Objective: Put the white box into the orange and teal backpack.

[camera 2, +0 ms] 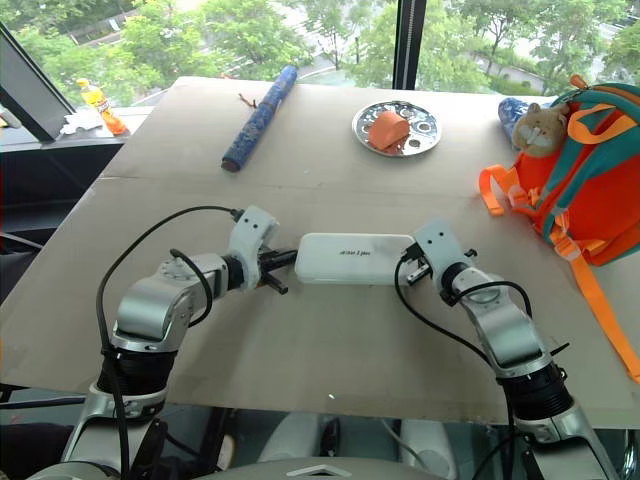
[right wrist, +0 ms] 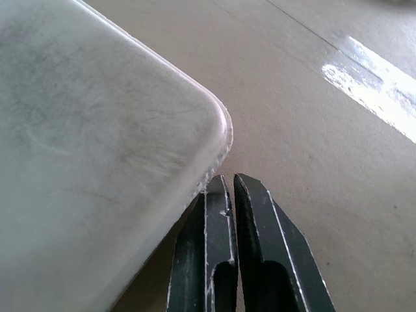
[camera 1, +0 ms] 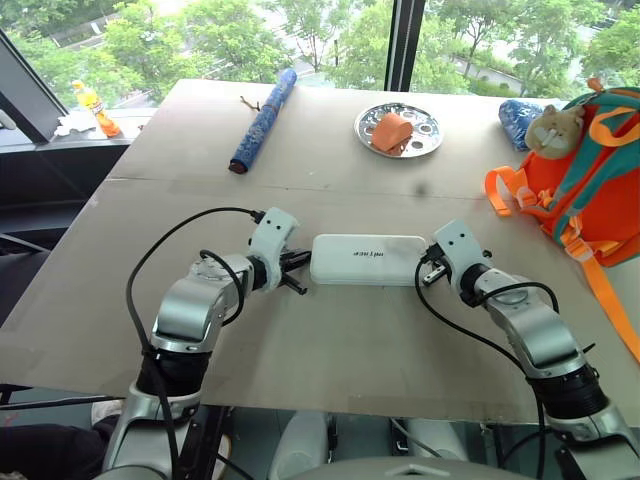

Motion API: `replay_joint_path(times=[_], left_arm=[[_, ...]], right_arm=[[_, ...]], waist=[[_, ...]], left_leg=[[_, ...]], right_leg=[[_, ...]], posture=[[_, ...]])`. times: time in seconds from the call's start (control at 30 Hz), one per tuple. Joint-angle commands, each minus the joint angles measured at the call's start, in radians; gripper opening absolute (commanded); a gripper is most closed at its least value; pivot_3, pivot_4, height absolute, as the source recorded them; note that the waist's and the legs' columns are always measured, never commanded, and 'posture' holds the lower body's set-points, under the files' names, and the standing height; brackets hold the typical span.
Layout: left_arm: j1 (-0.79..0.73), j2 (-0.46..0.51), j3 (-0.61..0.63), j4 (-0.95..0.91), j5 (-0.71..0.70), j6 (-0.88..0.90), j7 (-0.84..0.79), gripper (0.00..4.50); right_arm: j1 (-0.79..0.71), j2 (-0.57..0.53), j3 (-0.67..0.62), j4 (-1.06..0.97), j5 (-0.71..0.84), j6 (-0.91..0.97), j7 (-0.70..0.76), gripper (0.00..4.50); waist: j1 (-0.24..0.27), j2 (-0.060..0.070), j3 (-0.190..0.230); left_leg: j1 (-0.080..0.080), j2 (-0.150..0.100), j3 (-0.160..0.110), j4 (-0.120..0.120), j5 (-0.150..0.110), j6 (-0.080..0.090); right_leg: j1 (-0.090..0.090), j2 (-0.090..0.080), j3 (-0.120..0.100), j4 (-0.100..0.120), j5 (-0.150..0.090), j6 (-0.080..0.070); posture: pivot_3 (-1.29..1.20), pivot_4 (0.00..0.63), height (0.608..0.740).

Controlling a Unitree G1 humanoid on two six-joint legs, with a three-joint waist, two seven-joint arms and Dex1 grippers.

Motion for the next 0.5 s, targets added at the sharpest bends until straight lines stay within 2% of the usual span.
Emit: replay_joint_path(times=[0.03, 0.07, 0.1, 0.17, 0.27, 0.3, 0.33, 0.4, 0.43, 0.47, 0.5], left_arm=[[-0.006, 0.060, 0.038, 0.057, 0.007, -0.091, -0.029, 0.00], [-0.009, 0.070, 0.044, 0.068, 0.003, -0.104, -0.038, 0.00], [-0.011, 0.085, 0.047, 0.078, -0.004, -0.118, -0.055, 0.00], [-0.014, 0.114, 0.065, 0.104, -0.028, -0.163, -0.107, 0.00], [-0.015, 0.153, 0.086, 0.132, -0.068, -0.195, -0.188, 0.00], [-0.011, 0.179, 0.085, 0.154, -0.062, -0.239, -0.221, 0.00], [-0.012, 0.211, 0.083, 0.193, -0.050, -0.285, -0.257, 0.00], [-0.019, 0.240, 0.087, 0.238, -0.056, -0.324, -0.307, 0.00], [-0.016, 0.245, 0.089, 0.239, -0.069, -0.324, -0.325, 0.00], [-0.008, 0.250, 0.088, 0.230, -0.083, -0.324, -0.347, 0.00], [0.004, 0.260, 0.087, 0.217, -0.099, -0.319, -0.374, 0.00]], right_arm=[[0.020, -0.045, -0.119, -0.040, 0.053, -0.005, 0.058, 0.86], [0.026, -0.061, -0.130, -0.048, 0.061, -0.006, 0.077, 1.13], [0.035, -0.078, -0.142, -0.059, 0.069, -0.009, 0.096, 1.71], [0.054, -0.105, -0.177, -0.087, 0.091, -0.020, 0.126, 2.44], [0.076, -0.128, -0.201, -0.128, 0.124, -0.004, 0.166, 4.03], [0.081, -0.128, -0.199, -0.151, 0.147, 0.013, 0.184, 4.39], [0.079, -0.116, -0.180, -0.159, 0.151, 0.021, 0.187, 4.46], [0.060, -0.083, -0.129, -0.134, 0.112, 0.011, 0.152, 4.05], [0.050, -0.064, -0.111, -0.115, 0.098, 0.008, 0.135, 3.74], [0.043, -0.051, -0.100, -0.101, 0.084, 0.008, 0.119, 3.05], [0.038, -0.044, -0.089, -0.092, 0.074, 0.012, 0.110, 3.00]], waist=[[0.001, 0.000, 0.000], [0.001, 0.000, 0.000], [0.002, 0.000, 0.000], [0.001, 0.000, 0.000], [0.000, 0.000, 0.000], [0.000, 0.000, 0.000], [-0.001, 0.000, 0.000], [-0.002, 0.000, 0.000], [-0.001, 0.000, 0.000], [0.001, 0.001, 0.001], [0.003, 0.001, 0.001]], left_leg=[[0.000, 0.000, 0.000, 0.000, 0.000, 0.000], [0.000, 0.000, 0.000, 0.000, 0.000, 0.000], [0.000, 0.000, 0.000, 0.000, 0.000, 0.000], [-0.001, 0.000, 0.000, 0.000, 0.000, 0.000], [-0.001, 0.000, 0.000, -0.001, 0.000, 0.000], [-0.001, 0.000, 0.000, -0.001, 0.000, 0.000], [-0.001, 0.000, 0.000, -0.001, 0.000, 0.000], [-0.001, 0.000, 0.000, -0.001, 0.000, 0.000], [-0.001, 0.000, 0.000, -0.001, 0.000, 0.000], [-0.001, 0.000, 0.000, -0.001, 0.000, 0.000], [-0.001, 0.000, 0.000, -0.001, 0.000, 0.000]], right_leg=[[0.000, 0.000, 0.000, 0.000, 0.000, 0.000], [0.000, 0.000, 0.000, 0.000, 0.000, 0.000], [0.000, 0.000, 0.000, 0.000, 0.000, 0.000], [0.000, 0.000, 0.000, -0.001, 0.000, 0.000], [-0.001, 0.000, -0.001, -0.001, 0.000, 0.000], [-0.001, 0.000, -0.001, -0.001, 0.000, 0.000], [-0.001, 0.000, -0.001, -0.001, 0.000, 0.000], [-0.001, 0.000, -0.001, -0.001, 0.000, 0.000], [-0.001, 0.000, -0.001, -0.001, 0.000, 0.000], [-0.001, 0.000, -0.001, -0.001, 0.000, 0.000], [-0.001, 0.000, -0.001, -0.001, 0.000, 0.000]], posture=[[0.00, 0.150, 0.731], [0.00, 0.150, 0.731], [0.00, 0.150, 0.731], [0.00, 0.150, 0.731], [0.00, 0.150, 0.731], [0.00, 0.150, 0.731], [0.00, 0.150, 0.731], [0.00, 0.150, 0.731], [0.00, 0.150, 0.731], [0.00, 0.150, 0.731], [0.00, 0.150, 0.731]])
